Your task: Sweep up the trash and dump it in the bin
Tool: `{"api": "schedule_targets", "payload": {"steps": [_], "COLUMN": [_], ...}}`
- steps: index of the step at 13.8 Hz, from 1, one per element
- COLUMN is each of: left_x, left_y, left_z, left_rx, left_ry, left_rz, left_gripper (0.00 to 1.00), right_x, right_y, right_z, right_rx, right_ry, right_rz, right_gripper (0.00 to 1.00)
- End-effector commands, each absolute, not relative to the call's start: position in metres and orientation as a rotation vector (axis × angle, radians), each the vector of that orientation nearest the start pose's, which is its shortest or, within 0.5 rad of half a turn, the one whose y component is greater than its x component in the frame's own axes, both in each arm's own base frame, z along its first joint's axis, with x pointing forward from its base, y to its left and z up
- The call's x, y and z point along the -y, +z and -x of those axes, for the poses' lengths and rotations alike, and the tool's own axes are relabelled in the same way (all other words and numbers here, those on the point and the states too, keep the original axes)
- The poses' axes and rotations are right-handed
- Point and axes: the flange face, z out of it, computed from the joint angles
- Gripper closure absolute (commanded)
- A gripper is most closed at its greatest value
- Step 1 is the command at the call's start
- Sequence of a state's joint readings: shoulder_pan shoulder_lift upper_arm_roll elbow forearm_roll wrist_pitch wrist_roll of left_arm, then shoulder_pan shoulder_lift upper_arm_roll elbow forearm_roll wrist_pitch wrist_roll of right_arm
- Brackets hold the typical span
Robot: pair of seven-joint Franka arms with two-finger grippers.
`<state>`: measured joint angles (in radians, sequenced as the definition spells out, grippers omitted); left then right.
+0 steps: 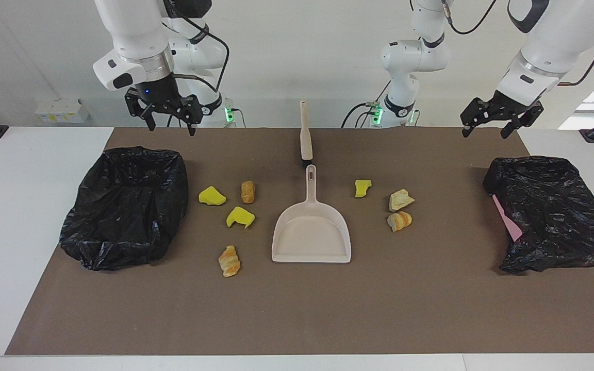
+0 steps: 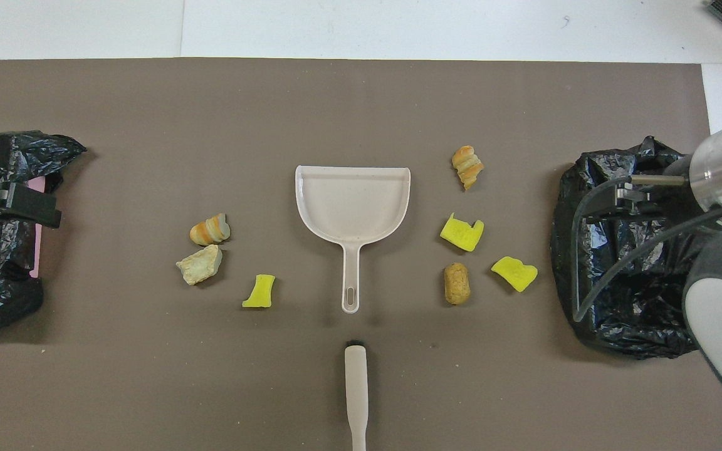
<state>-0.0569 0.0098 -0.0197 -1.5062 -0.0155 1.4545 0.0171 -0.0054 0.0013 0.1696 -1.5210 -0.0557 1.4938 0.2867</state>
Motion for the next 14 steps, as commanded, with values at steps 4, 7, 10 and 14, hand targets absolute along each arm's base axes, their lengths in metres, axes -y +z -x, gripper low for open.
{"api": "schedule_targets", "payload": {"steps": [4, 7, 10, 14], "left_x": [0.044, 0.049, 0.069, 0.134], "left_y": [0.642, 0.633, 0.618, 0.586], "left_z": [-0.546, -0.542, -0.537, -0.514], "left_rx": [-0.182, -0.204, -0.246, -0.401], "left_ry": [0.085, 0.102, 0.130, 0.125], "left_rz": [3.140, 3.141, 3.153, 3.165], "left_gripper": [0.00, 0.00, 0.00, 0.00], "right_x": [-0.079, -0.080, -0.082, -0.080], "right_y": [0.639, 0.640, 0.640, 0.640], "right_z": [-0.533, -0.533, -0.532, -0.532], "right_rx": [-0.170, -0.162, -0.155, -0.160], "right_ry": [0.033, 0.030, 0.033, 0.035], "right_rz": [3.184, 3.184, 3.185, 3.185], "right_gripper": [0.00, 0.00, 0.00, 0.00]}}
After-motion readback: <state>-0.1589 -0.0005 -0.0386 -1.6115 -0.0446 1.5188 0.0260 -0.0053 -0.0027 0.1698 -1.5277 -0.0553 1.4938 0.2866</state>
